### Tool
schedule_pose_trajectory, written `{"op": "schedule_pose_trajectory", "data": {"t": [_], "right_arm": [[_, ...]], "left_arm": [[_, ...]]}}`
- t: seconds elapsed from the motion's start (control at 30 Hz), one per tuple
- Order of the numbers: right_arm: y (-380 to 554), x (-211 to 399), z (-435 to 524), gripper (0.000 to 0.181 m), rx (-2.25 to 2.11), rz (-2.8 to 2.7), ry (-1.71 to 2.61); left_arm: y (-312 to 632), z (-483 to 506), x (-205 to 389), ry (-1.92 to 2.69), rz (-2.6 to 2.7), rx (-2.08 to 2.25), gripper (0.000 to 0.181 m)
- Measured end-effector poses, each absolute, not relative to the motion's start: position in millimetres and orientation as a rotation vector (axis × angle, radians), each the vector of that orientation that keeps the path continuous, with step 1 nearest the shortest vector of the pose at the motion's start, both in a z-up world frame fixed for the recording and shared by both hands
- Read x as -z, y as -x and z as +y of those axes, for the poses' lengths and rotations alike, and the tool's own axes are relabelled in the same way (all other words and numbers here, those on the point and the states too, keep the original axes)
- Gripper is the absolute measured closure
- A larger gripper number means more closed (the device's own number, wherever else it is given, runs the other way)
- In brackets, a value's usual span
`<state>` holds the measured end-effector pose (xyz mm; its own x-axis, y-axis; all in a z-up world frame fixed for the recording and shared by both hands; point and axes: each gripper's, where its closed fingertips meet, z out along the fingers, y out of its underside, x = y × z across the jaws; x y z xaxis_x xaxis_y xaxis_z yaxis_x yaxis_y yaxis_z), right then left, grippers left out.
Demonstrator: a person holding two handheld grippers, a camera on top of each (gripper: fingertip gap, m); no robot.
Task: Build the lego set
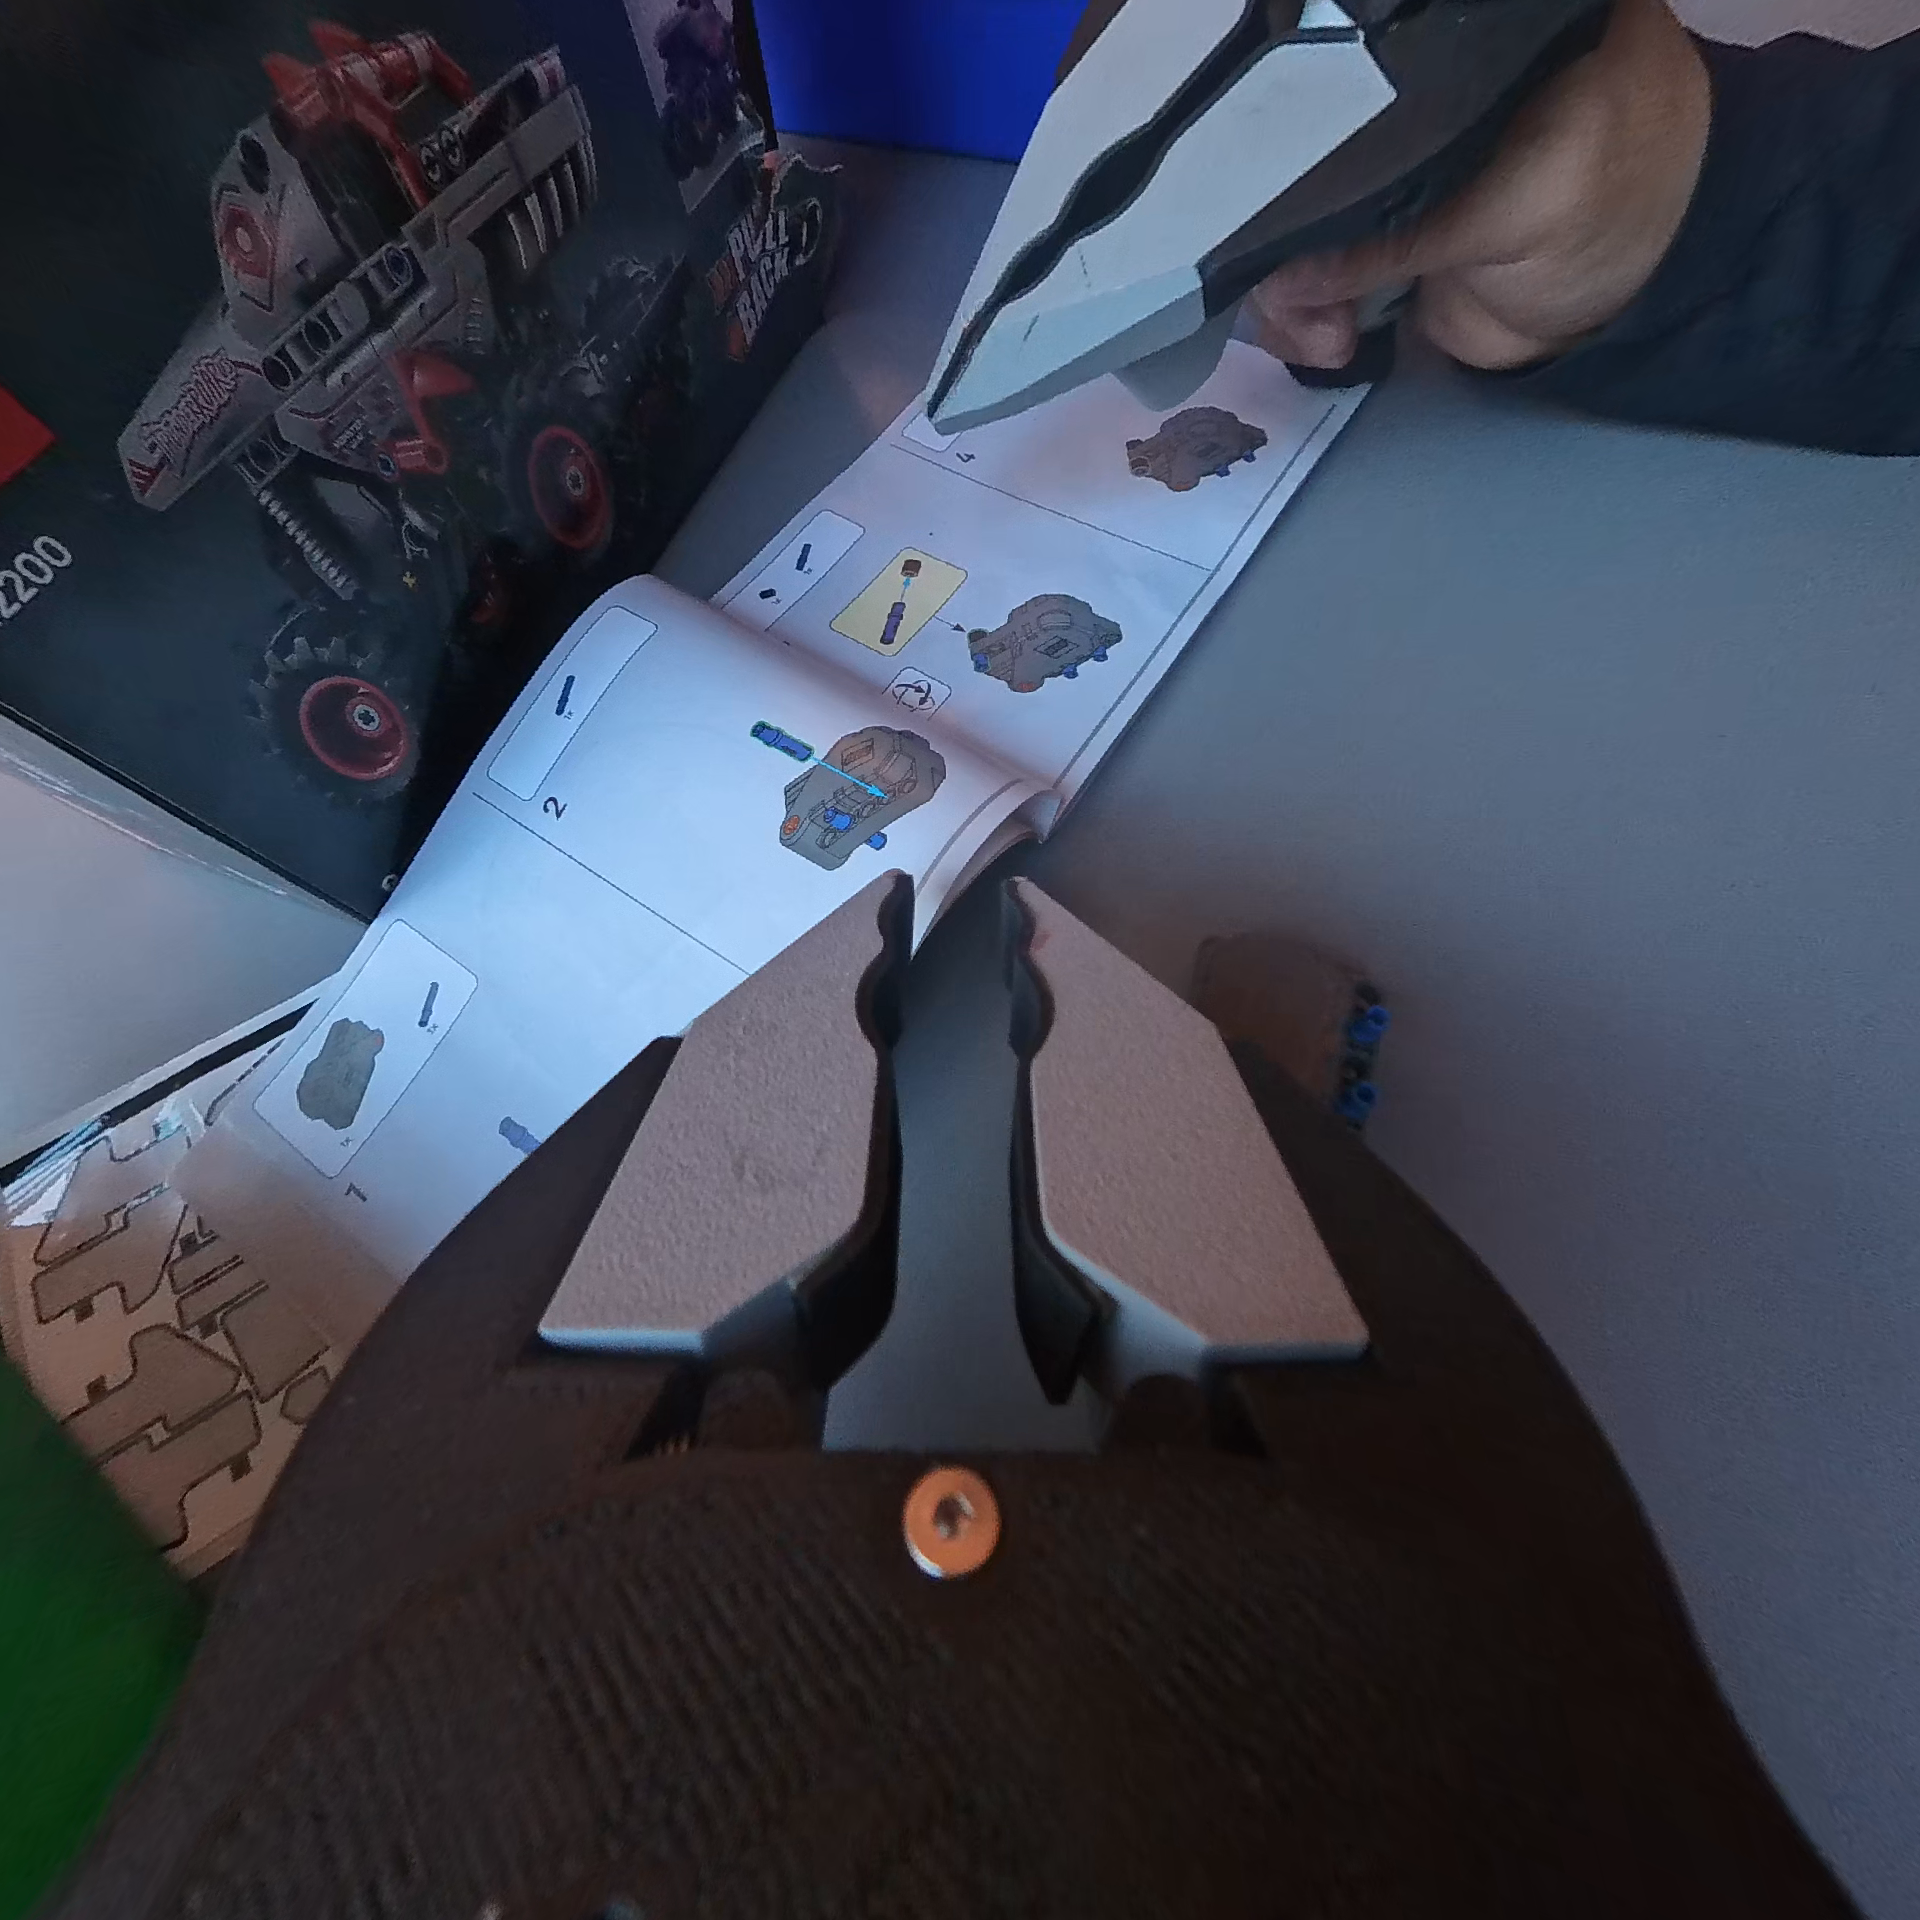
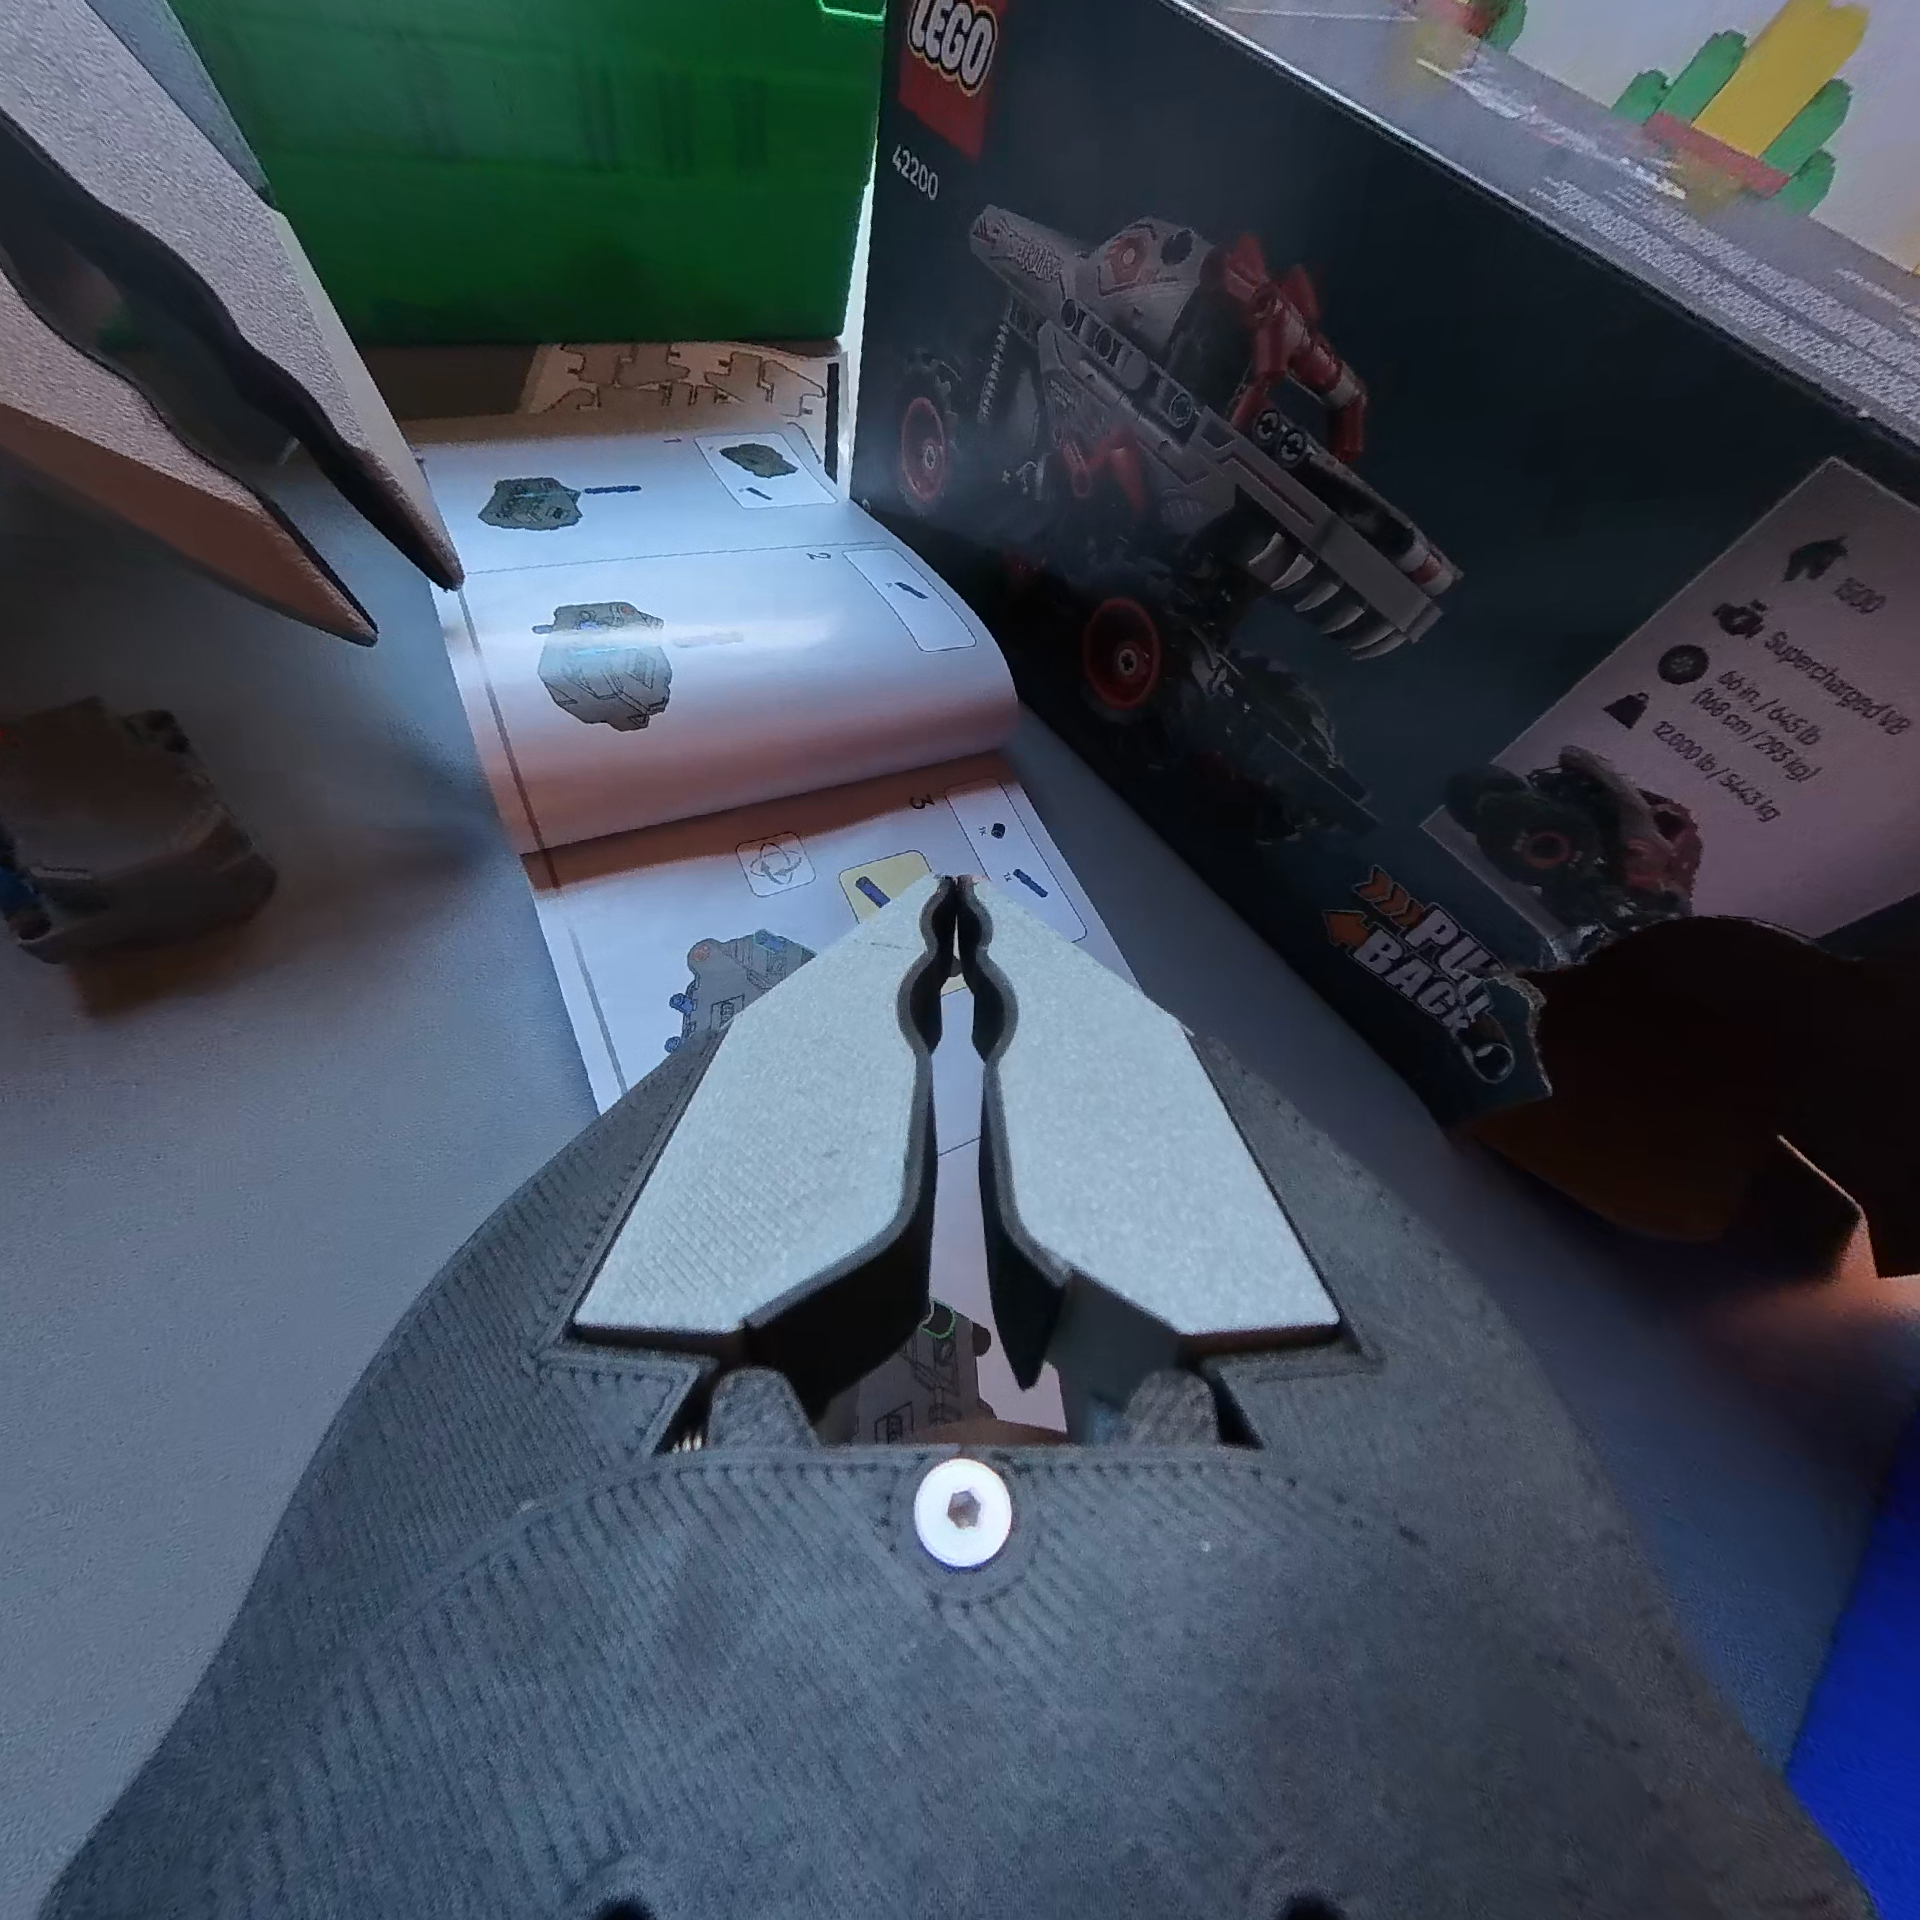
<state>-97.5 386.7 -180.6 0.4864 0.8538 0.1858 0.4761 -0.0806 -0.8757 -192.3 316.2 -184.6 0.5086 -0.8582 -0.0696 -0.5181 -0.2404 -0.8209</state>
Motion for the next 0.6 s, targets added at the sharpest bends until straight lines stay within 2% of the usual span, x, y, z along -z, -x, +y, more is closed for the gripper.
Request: {"op": "schedule_pose_trajectory", "data": {"t": [0.6], "right_arm": [[99,179,387,0.181,-0.468,-1.153,1.688]], "left_arm": [[193,319,169,1.862,1.072,0.530,0.166]]}}
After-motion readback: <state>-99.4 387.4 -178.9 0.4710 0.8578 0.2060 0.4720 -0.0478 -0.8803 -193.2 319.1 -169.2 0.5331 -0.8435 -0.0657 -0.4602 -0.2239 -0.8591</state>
